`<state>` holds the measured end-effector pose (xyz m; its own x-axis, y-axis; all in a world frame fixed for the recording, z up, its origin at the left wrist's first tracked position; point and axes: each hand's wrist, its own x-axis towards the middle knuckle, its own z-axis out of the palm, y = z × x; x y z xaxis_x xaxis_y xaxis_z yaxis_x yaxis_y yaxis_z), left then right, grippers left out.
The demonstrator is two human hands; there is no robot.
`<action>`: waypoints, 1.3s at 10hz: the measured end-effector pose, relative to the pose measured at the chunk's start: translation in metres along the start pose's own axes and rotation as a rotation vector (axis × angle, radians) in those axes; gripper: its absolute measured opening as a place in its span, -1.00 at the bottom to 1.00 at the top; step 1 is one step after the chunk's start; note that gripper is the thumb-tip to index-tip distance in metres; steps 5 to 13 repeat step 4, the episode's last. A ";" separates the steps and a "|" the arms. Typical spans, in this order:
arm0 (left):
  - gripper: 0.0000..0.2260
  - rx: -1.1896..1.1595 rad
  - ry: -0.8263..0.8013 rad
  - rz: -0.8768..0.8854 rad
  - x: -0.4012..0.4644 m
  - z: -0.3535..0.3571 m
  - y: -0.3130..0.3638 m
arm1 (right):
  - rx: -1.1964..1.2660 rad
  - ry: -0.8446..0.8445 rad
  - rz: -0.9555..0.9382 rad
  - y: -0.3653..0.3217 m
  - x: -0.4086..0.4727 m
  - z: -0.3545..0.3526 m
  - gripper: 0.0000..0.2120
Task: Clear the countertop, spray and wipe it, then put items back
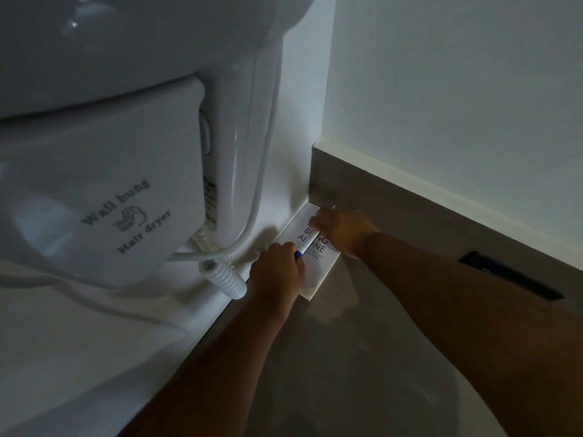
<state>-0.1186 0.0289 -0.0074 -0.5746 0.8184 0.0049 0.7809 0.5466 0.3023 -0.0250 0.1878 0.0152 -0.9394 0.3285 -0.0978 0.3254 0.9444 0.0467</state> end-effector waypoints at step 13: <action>-0.66 -0.044 0.009 -0.001 0.006 -0.001 -0.004 | 0.085 0.019 0.158 -0.007 -0.015 -0.016 -0.55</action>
